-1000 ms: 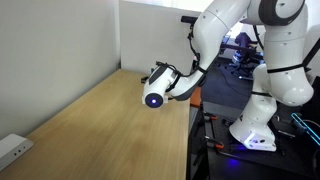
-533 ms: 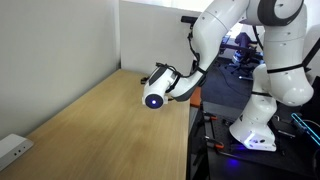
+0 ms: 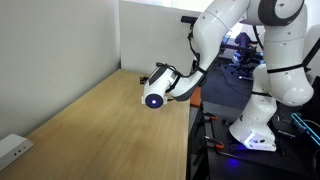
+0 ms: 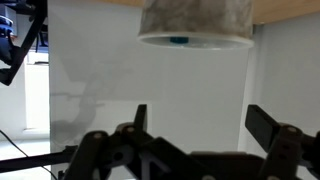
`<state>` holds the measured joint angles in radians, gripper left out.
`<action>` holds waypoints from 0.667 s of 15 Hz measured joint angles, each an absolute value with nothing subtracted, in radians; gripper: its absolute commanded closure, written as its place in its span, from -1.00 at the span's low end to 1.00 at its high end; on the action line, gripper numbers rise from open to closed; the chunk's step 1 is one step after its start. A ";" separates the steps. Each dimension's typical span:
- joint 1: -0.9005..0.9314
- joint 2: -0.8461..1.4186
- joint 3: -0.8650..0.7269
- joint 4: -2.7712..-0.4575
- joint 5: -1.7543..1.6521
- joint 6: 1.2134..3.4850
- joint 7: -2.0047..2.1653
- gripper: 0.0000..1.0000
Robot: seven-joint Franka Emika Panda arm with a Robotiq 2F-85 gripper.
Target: Put the marker inside the cup
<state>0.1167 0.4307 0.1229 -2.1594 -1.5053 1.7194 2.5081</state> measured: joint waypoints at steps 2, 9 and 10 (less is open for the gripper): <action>0.121 0.417 0.124 -2.162 -1.505 1.710 2.522 -1.00; 0.128 0.288 0.124 -2.194 -1.505 1.670 2.523 -1.00; 0.126 0.266 0.124 -2.202 -1.505 1.670 2.522 -1.00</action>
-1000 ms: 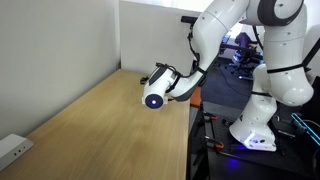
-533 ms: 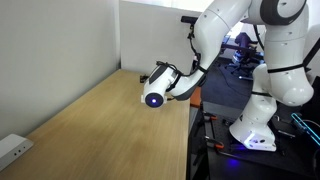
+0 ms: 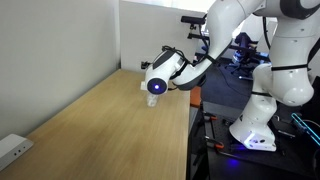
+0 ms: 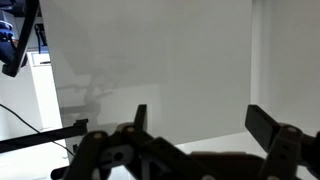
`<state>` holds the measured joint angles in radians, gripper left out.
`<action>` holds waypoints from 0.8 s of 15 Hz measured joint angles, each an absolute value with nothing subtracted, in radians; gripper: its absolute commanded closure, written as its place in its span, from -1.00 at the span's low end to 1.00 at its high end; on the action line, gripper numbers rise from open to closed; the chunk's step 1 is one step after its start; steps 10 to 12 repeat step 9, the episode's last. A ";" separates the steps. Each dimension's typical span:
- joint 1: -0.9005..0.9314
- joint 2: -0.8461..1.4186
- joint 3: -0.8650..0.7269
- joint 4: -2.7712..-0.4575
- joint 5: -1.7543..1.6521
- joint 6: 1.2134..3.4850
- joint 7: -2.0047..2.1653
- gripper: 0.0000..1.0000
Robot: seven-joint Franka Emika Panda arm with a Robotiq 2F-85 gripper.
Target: Put the marker inside the cup
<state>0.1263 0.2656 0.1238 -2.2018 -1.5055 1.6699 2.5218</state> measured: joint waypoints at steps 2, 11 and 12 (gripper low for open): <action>0.124 0.221 0.121 -2.218 -1.507 1.670 2.519 -1.00; 0.112 0.137 0.113 -2.265 -1.514 1.672 2.517 -1.00; 0.112 0.137 0.113 -2.265 -1.514 1.672 2.517 -1.00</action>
